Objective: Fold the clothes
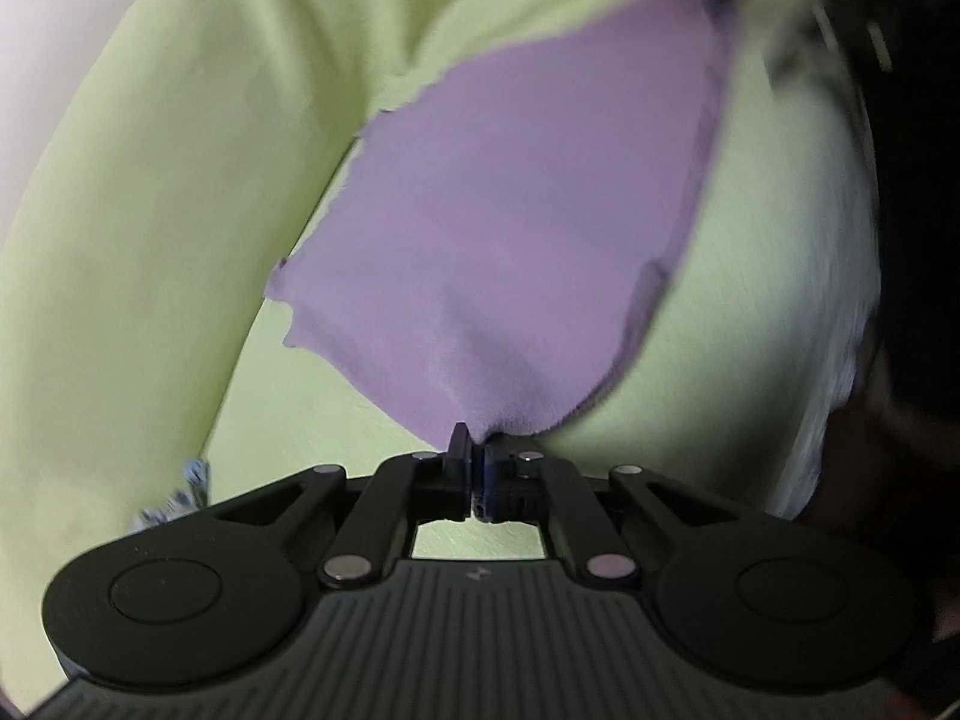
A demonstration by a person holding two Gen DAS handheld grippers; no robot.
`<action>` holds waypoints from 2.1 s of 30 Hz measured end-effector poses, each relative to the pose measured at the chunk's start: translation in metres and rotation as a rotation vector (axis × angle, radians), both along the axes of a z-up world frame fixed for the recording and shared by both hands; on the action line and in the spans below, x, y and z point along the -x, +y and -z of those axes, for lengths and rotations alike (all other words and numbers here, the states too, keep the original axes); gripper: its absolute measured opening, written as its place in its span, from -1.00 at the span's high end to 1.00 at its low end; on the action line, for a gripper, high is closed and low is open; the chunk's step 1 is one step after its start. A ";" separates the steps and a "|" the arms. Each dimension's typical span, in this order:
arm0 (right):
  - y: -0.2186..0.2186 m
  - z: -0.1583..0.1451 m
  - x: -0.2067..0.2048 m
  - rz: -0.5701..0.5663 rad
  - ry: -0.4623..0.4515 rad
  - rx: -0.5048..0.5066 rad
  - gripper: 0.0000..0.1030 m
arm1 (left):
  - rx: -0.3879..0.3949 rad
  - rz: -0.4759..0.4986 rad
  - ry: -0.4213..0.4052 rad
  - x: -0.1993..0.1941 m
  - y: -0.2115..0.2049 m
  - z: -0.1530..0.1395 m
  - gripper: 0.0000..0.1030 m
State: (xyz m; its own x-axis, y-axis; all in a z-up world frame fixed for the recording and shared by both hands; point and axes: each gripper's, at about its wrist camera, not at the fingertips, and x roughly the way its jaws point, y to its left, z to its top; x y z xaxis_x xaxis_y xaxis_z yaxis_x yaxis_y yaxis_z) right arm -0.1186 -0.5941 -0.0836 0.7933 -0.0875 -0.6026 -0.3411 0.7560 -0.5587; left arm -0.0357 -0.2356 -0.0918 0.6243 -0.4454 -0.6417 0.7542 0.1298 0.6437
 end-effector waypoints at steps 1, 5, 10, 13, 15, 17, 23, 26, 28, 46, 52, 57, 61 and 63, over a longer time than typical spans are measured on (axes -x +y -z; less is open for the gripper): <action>0.005 0.002 -0.004 -0.016 -0.004 0.013 0.36 | 0.018 -0.006 0.022 -0.003 0.001 -0.008 1.00; 0.018 0.006 -0.016 -0.070 -0.025 0.055 0.35 | 0.112 -0.032 0.108 -0.016 0.008 -0.042 1.00; 0.002 0.013 -0.020 -0.007 -0.071 0.185 0.37 | 0.133 -0.061 0.075 -0.025 0.018 -0.057 1.00; -0.019 0.019 -0.014 0.042 -0.069 0.254 0.39 | 0.121 -0.078 0.065 -0.030 0.024 -0.058 1.00; -0.030 0.022 -0.010 0.069 -0.064 0.284 0.40 | 0.095 -0.069 0.055 -0.029 0.024 -0.052 1.00; -0.036 0.024 -0.007 0.080 -0.061 0.316 0.40 | 0.062 -0.051 0.032 -0.025 0.022 -0.043 1.00; -0.031 0.033 -0.006 0.011 -0.026 0.400 0.98 | -0.011 -0.003 -0.014 -0.015 0.016 -0.023 1.00; -0.036 0.021 0.001 0.050 -0.011 0.333 0.98 | -0.027 0.014 -0.018 -0.010 0.021 -0.021 1.00; -0.039 0.009 0.011 0.082 -0.008 0.296 0.98 | -0.035 0.028 0.004 -0.004 0.028 -0.022 1.00; -0.093 -0.130 -0.003 0.015 0.221 -0.074 0.98 | 0.017 0.040 0.142 -0.055 0.023 -0.093 1.00; -0.205 -0.143 -0.141 0.150 0.340 -0.410 0.98 | 0.016 -0.015 0.239 -0.189 -0.052 -0.083 1.00; -0.273 -0.092 -0.228 0.246 0.420 -0.624 0.97 | -0.016 -0.087 0.353 -0.281 -0.107 -0.035 1.00; -0.308 -0.048 -0.270 0.318 0.459 -0.746 0.97 | -0.020 -0.130 0.481 -0.331 -0.124 -0.004 1.00; -0.315 -0.037 -0.270 0.335 0.431 -0.800 0.90 | 0.016 -0.135 0.545 -0.344 -0.117 0.002 0.97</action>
